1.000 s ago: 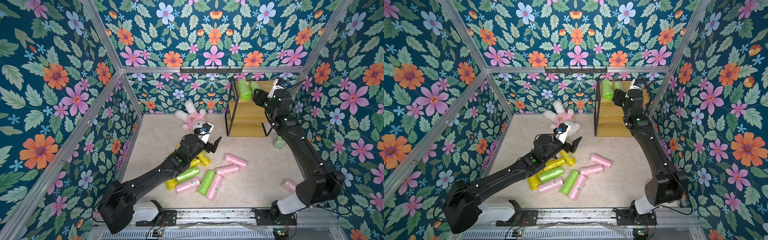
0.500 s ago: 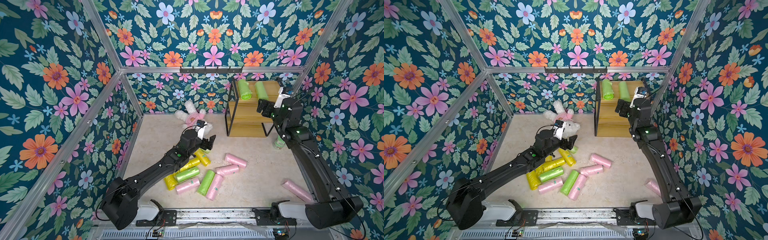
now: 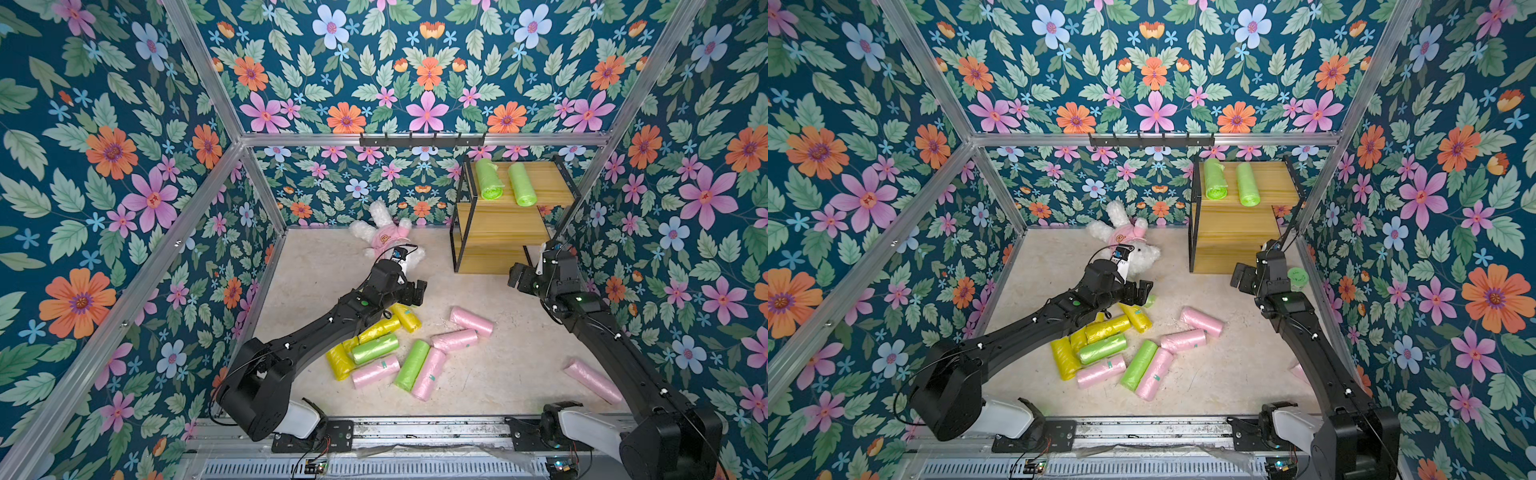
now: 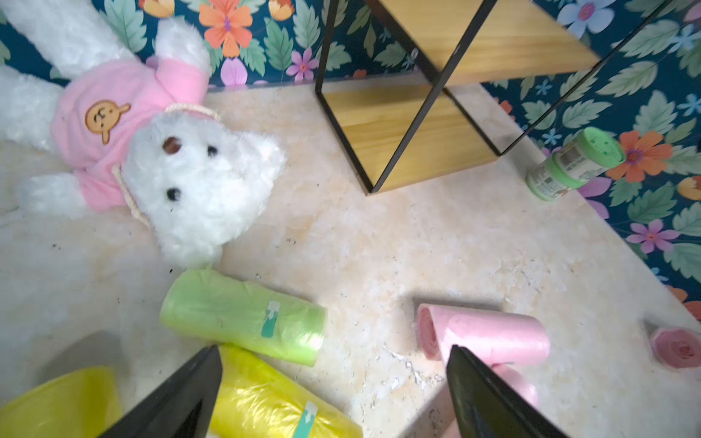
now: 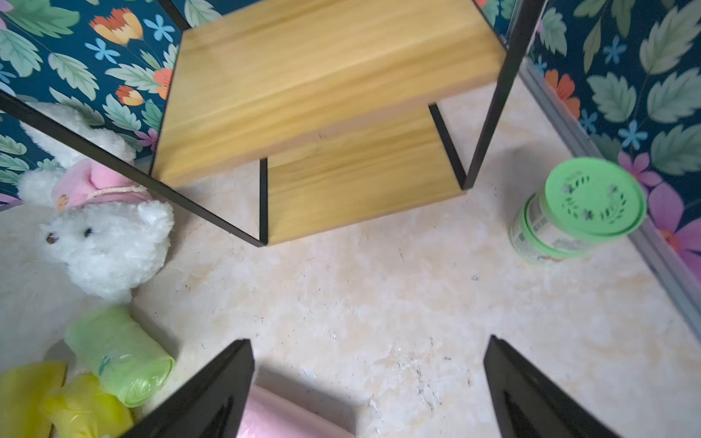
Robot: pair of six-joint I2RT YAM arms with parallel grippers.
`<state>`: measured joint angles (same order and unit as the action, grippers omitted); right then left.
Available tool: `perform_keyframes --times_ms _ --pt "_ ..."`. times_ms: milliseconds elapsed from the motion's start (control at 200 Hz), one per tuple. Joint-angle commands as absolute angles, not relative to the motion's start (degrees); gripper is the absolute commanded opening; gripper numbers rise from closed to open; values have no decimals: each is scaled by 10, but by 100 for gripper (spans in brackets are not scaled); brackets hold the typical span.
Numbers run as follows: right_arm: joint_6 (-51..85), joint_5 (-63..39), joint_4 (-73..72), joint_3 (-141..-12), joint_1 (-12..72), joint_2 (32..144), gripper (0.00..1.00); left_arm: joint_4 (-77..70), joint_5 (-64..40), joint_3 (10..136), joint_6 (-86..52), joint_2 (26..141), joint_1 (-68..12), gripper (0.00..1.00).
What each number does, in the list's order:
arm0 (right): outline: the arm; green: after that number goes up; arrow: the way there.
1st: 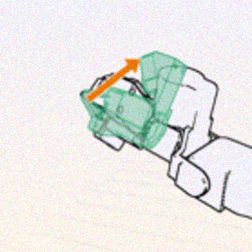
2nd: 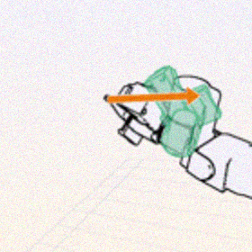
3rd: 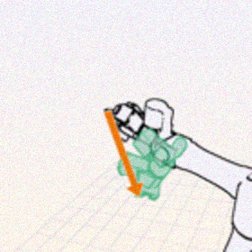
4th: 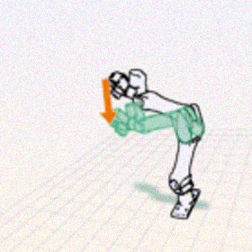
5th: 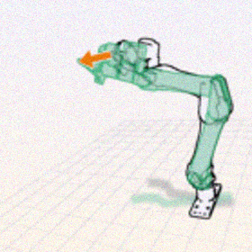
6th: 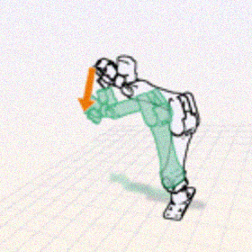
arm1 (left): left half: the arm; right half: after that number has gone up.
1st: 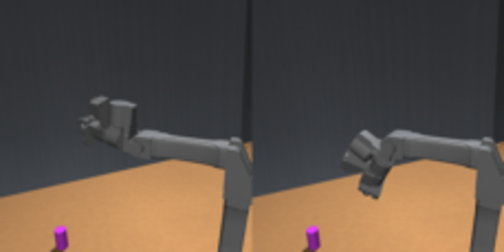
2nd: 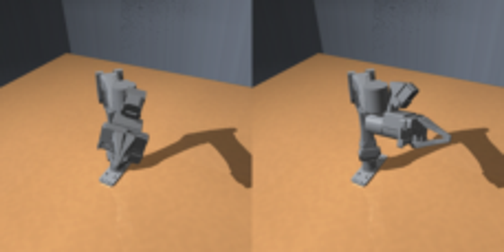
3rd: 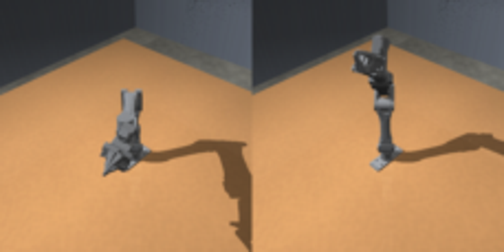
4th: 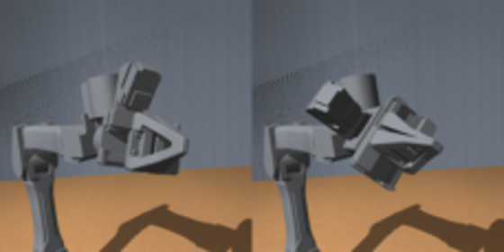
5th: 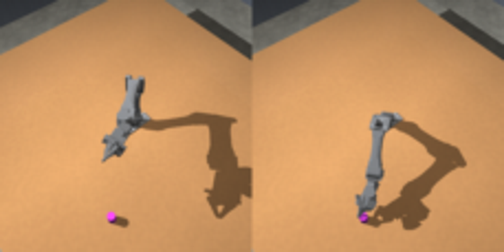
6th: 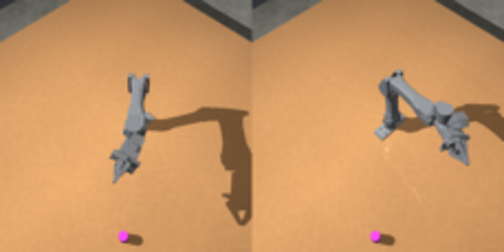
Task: Sort the rolls of trash bags by color and place them on the shelf
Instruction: Place the roll of trash bags on the shelf, then pick up the roll of trash bags from the center of the board.
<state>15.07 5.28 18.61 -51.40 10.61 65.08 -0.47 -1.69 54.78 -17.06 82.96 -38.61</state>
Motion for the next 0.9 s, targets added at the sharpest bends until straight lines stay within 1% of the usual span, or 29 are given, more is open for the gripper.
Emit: perform_keyframes --times_ms 0,90,185,305,600,895 --pt "156 -9 95 -461 105 633 99 22 -14 534 -209 831 -366 98" --pt "149 -34 35 -407 105 608 99 27 -32 530 -239 847 -323 96" --pt "155 -37 -14 -365 105 585 99 4 -57 520 -261 871 -274 92" --pt "161 -20 -10 -359 105 582 99 -28 -85 527 -281 909 -242 89" --pt "168 -40 -36 -338 115 592 99 -26 -95 595 -283 998 -238 82" --pt "181 -70 -63 -335 116 613 99 -19 -100 644 -278 1058 -255 84"
